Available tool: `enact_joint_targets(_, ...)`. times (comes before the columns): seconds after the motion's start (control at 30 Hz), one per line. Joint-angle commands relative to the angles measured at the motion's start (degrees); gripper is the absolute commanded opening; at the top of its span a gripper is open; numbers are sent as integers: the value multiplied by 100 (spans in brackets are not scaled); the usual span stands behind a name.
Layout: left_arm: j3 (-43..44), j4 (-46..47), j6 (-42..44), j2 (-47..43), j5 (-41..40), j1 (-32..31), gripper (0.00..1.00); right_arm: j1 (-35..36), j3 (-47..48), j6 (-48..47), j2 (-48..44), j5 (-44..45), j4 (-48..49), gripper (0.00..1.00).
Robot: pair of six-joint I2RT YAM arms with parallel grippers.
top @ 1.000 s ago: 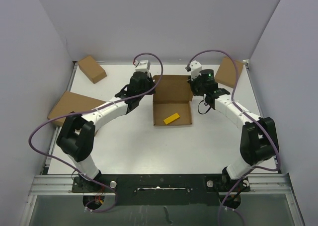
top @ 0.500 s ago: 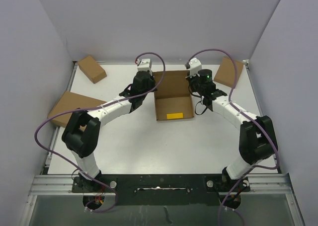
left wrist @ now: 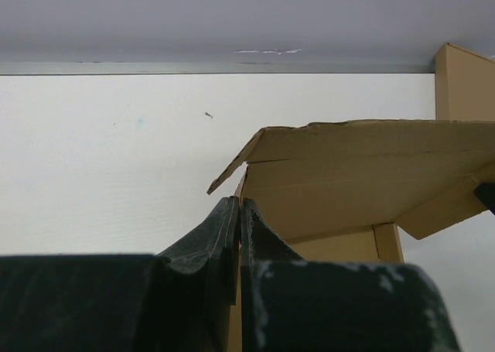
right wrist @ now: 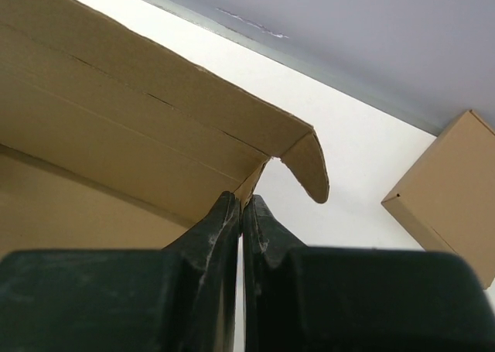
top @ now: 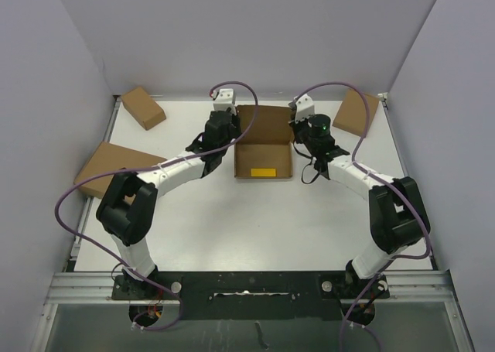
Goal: Fold the paper box
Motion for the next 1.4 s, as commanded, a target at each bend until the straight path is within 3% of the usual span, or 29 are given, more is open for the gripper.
enact_joint_targets(0.0,-173,1001,-59,153,560,-215,0,266,-78,362,61,-724,821,0)
enact_joint_targets(1.37,-1861,1570,-430,-575,574,-421,0,892,-1115,785,-729,-408,314,9)
